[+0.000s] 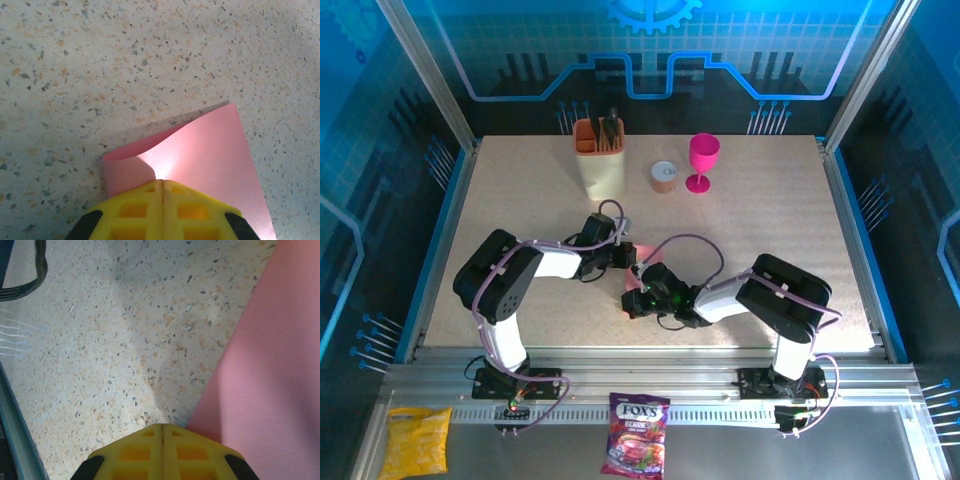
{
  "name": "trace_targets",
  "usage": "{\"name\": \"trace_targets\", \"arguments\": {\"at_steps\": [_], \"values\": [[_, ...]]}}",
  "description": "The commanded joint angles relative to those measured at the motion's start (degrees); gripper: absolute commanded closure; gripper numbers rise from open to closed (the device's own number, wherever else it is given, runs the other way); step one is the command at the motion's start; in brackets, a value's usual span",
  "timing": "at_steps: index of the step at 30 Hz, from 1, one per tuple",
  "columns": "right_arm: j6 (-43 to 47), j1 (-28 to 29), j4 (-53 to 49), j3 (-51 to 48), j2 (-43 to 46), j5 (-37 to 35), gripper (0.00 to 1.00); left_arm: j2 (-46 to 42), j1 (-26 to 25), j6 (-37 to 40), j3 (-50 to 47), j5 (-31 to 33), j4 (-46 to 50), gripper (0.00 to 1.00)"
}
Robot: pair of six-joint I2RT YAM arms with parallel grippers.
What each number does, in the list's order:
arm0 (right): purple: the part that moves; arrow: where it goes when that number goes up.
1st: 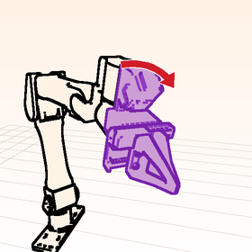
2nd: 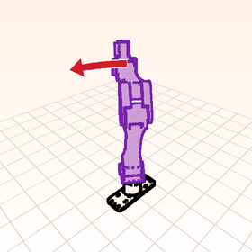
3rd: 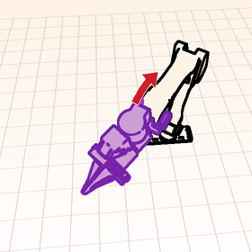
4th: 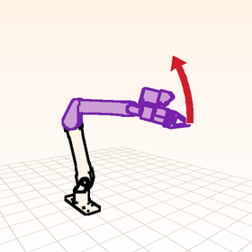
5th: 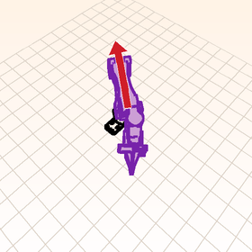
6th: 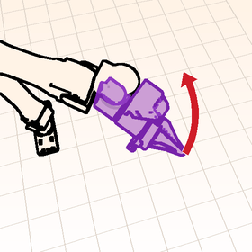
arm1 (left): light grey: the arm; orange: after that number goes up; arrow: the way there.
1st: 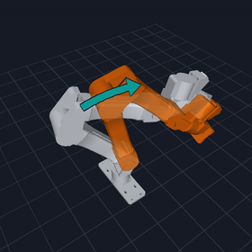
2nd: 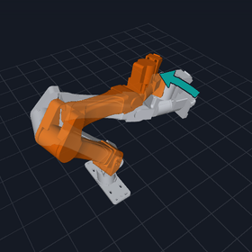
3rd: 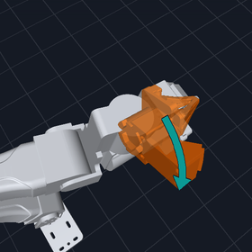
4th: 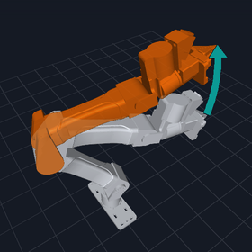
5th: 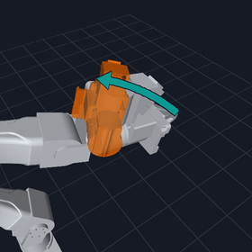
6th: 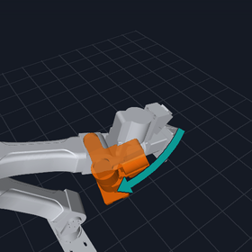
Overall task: Fold a paper plane with a square sheet of paper (pick it up from the middle)
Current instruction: First fold in half a square sheet of paper at the center of the table.
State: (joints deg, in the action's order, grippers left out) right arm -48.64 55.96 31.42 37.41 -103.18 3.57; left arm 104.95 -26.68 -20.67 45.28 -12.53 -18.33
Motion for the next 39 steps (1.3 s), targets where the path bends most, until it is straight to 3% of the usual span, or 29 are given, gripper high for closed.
{"name": "trace_targets", "arguments": {"at_steps": [1,13,27,35,39], "values": [[0.2,1.5,-5.1,-1.5,-1.5,2.7,1.0,3.6,0.9,-0.4,-1.1,3.0,5.6,1.0],[6.7,4.3,-35.1,10.6,-1.1,1.1,1.0,4.2,0.9,-1.3,-0.6,3.3,6.1,1.0],[-1.8,8.6,-20.0,-2.5,4.3,6.1,1.0,4.5,0.9,-1.7,-0.4,4.0,6.9,1.0],[1.8,4.3,-30.8,-1.3,21.9,3.4,1.0,3.4,0.8,-2.1,-1.5,3.9,6.7,1.0],[4.7,1.6,-35.5,3.0,24.8,2.2,1.0,3.2,0.8,-2.0,-2.0,4.0,6.6,1.0]]}}
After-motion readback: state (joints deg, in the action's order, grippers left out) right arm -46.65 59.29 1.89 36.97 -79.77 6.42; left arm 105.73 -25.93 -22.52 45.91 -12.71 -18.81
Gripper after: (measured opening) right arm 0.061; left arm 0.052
